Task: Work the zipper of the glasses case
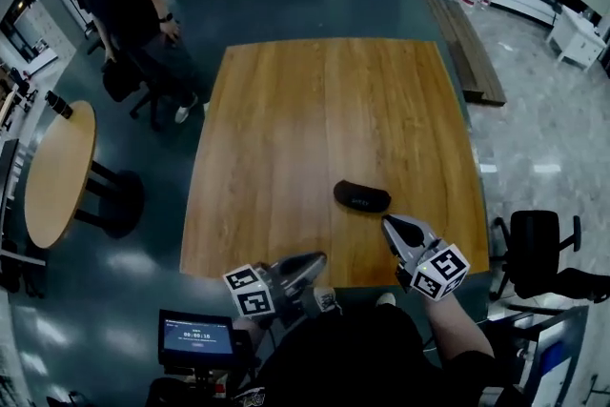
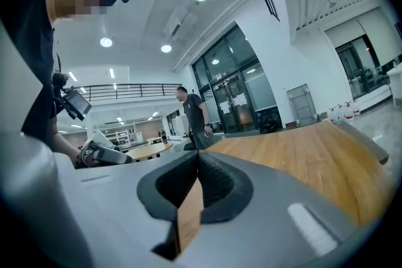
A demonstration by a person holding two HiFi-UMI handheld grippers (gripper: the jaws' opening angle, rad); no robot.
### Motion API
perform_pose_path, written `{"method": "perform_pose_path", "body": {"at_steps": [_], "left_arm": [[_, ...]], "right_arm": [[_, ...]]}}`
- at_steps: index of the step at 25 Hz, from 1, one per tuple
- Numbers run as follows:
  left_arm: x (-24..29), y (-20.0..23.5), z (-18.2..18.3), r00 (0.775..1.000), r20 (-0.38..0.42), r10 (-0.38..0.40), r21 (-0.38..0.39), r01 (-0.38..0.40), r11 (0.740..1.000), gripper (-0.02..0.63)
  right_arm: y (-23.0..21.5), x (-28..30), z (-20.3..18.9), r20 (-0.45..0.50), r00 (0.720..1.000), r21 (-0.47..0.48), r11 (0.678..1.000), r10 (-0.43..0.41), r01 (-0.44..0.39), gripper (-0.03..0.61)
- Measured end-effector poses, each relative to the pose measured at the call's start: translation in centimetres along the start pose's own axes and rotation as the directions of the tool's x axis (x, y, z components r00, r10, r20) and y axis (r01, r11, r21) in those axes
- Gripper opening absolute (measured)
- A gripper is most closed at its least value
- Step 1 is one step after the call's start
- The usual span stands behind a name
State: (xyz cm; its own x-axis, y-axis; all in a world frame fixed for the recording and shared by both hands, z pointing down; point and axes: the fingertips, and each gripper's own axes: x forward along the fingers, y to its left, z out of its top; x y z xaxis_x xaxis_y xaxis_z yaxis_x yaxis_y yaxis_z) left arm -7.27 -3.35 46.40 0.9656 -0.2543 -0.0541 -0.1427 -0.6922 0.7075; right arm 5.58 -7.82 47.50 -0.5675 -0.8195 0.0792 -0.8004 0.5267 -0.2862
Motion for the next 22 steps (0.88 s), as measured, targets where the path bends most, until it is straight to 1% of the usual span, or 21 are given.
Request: {"method": "perform_pose_path", "body": {"at_steps": [1,2,4,5,6,7,11,13,15,17,20,22], "left_arm": [[0.4,-0.4,-0.3,0.999,0.003,0.039,0.054,-0.039,0.998,0.002],[0.8,-0.6,-0.6,0.997,0.013,0.082,0.117,-0.083,0.99,0.001],[1.5,-1.0,-1.3,0.985,0.038,0.171,0.229,-0.175,0.958,0.0],[1.9,-1.5,-1.9,0.978,0.044,0.204,0.261,-0.208,0.943,0.0],[2.4,-2.2,-2.7,0.974,0.046,0.221,0.276,-0.225,0.934,0.0],[3.0,-3.1,-3.6,0.973,0.046,0.226,0.276,-0.23,0.933,0.0],[6.0,-7.5,-7.7,0.978,0.052,0.204,0.23,-0.21,0.95,0.0],[6.9,-9.2,-9.7,0.975,0.066,0.21,0.221,-0.22,0.95,0.0],[7.1,-10.6,-11.4,0.968,0.087,0.234,0.211,-0.248,0.946,0.001],[6.8,-12.0,-12.4,0.96,0.098,0.26,0.224,-0.276,0.935,0.001],[5.4,-13.5,-13.1,0.949,0.114,0.293,0.258,-0.313,0.914,0.002],[4.3,-14.1,-13.0,0.942,0.134,0.309,0.249,-0.334,0.909,0.002]], "right_arm": [[0.9,-0.8,0.3,0.012,1.0,0.014,1.0,-0.004,0.004,0.005],[1.8,-1.6,0.7,0.024,1.0,0.026,1.0,-0.006,0.005,0.005],[3.4,-3.0,1.3,0.042,0.999,0.034,0.999,0.0,-0.002,0.005],[4.3,-3.8,1.4,0.043,0.999,0.027,1.0,0.009,-0.01,0.005],[5.1,-4.7,1.4,0.04,0.999,0.017,1.0,0.02,-0.021,0.005],[5.8,-5.7,1.2,0.033,0.999,0.008,0.999,0.031,-0.032,0.005],[7.1,-10.6,0.7,0.007,0.998,0.01,0.998,0.067,-0.067,0.005],[7.6,-13.2,0.3,0.009,0.996,0.013,0.996,0.086,-0.086,0.005],[8.2,-15.3,-0.3,0.01,0.994,0.026,0.994,0.105,-0.105,0.005],[9.5,-16.8,-0.7,0.004,0.991,0.027,0.991,0.13,-0.13,0.005],[12.0,-18.0,-1.3,-0.007,0.985,0.02,0.985,0.173,-0.172,0.005],[13.5,-18.2,-1.4,-0.011,0.981,0.027,0.981,0.194,-0.193,0.005]]}}
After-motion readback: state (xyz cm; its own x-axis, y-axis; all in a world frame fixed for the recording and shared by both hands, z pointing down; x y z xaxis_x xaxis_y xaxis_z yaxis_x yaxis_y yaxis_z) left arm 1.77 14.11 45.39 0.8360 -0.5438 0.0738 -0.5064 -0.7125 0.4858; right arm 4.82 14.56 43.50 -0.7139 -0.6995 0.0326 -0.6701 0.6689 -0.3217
